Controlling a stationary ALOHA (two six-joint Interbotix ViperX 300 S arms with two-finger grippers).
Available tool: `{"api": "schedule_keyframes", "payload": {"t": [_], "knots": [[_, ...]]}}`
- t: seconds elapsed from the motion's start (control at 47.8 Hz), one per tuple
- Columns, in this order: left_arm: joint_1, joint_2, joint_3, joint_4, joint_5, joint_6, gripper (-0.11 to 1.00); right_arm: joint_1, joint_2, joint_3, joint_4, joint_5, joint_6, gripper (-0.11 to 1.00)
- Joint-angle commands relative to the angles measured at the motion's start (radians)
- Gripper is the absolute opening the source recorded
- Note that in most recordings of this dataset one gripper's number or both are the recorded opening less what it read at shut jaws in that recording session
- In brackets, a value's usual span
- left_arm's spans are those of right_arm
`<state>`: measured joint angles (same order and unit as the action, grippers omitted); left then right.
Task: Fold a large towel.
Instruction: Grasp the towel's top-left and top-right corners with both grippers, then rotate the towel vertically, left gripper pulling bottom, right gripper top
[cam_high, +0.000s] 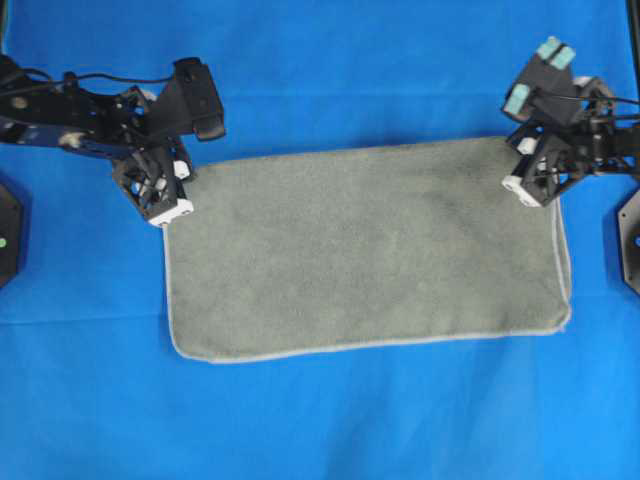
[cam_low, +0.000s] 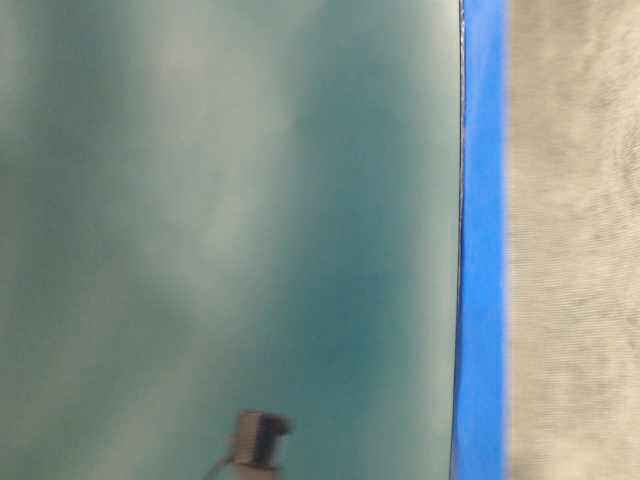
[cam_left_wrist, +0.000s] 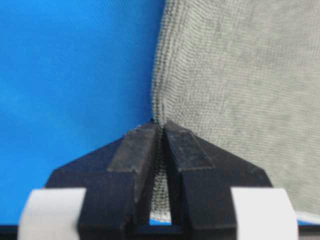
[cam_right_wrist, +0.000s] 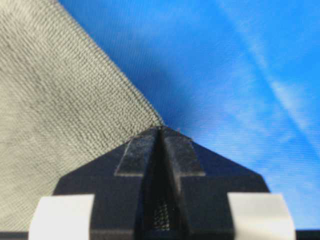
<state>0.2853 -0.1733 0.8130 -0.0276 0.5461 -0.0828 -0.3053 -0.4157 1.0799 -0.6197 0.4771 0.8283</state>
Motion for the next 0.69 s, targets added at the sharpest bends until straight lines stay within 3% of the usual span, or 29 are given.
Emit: {"api": "schedule_keyframes", "payload": {"t": [0.0,0.23,0.418,0.565,0.669], "knots": [[-0.015,-0.094,-0.043,-0.003,0.052,-0.014,0.03,0.037,-0.098,-0.041,0.006,0.066,-0.002,0.03],[-0.081,-0.25,-0.16,-0.002,0.153,-0.035,0.03,0.21,-0.296,-0.183,0.014,0.216,-0.002,0.03],[-0.147,-0.337,-0.236,-0.002,0.218,-0.041,0.03,0.341,-0.365,-0.293,0.014,0.287,-0.002,0.03],[-0.179,-0.377,-0.235,-0.002,0.216,-0.055,0.03,0.379,-0.368,-0.333,0.011,0.287,-0.002,0.03],[-0.227,-0.383,-0.224,-0.003,0.189,-0.11,0.03,0.365,-0.359,-0.333,-0.021,0.293,0.0,0.03]]}}
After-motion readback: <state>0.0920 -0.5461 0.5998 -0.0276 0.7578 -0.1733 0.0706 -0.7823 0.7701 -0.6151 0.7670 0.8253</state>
